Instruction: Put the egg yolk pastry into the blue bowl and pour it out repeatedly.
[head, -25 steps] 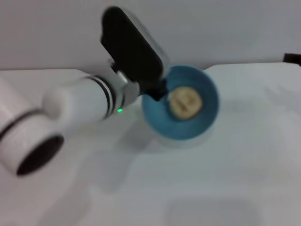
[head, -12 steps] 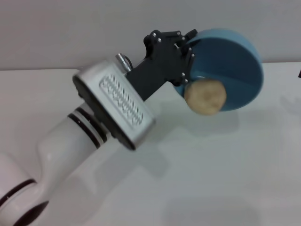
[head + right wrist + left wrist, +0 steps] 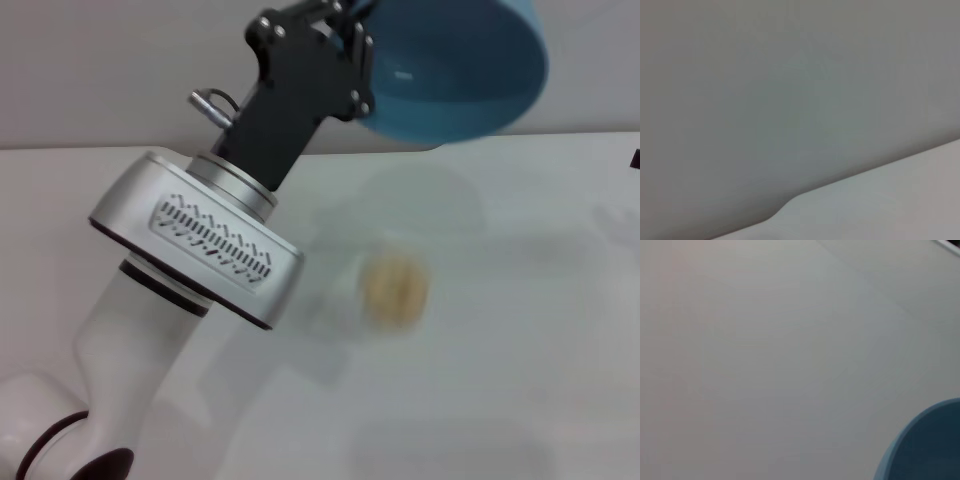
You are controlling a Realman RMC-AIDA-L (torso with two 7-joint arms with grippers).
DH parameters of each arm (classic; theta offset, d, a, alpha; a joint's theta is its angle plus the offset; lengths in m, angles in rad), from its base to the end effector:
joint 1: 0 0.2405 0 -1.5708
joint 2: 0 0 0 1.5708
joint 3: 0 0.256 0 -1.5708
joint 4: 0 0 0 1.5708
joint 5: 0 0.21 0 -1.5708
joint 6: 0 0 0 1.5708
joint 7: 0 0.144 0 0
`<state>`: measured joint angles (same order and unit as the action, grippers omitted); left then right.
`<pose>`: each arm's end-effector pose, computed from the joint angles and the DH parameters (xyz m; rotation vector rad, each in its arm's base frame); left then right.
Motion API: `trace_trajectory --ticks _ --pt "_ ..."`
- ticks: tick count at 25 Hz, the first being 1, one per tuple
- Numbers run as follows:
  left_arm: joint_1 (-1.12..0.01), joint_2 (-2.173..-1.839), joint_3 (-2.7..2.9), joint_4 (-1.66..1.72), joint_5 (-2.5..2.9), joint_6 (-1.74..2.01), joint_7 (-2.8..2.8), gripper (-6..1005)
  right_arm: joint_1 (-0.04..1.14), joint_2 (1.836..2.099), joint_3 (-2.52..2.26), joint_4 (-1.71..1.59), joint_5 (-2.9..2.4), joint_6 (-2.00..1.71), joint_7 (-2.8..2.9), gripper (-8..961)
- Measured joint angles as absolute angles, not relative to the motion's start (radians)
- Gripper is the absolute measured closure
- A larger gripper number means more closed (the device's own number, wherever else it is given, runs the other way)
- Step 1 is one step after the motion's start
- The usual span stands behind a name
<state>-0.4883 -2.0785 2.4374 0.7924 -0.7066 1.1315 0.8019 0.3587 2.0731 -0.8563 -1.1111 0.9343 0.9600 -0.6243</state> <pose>-0.1176 0.3281 -0.0693 -1.6638 0.4560 -0.7487 0.3211 0.3732 0.0944 -1.7275 1.4514 0.4890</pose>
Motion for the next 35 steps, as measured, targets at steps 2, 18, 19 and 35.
trace_trajectory --ticks 2,18,19,35 --pt "-0.493 -2.078 2.443 0.792 -0.729 1.15 0.802 982 0.359 2.073 -0.856 -1.103 0.934 0.96 -0.624 508" --pt "-0.458 -2.068 2.29 0.943 -0.916 0.804 0.792 981 0.38 2.068 -0.997 -1.107 0.934 0.972 -0.65 509" --pt "-0.446 -2.068 2.239 0.978 -0.931 0.694 0.792 980 0.385 2.068 -1.025 -1.109 0.932 0.973 -0.652 509" --pt "-0.527 -2.057 1.382 1.081 -0.829 -0.758 0.56 979 0.5 2.065 -1.277 -1.119 0.897 1.095 -0.669 509"
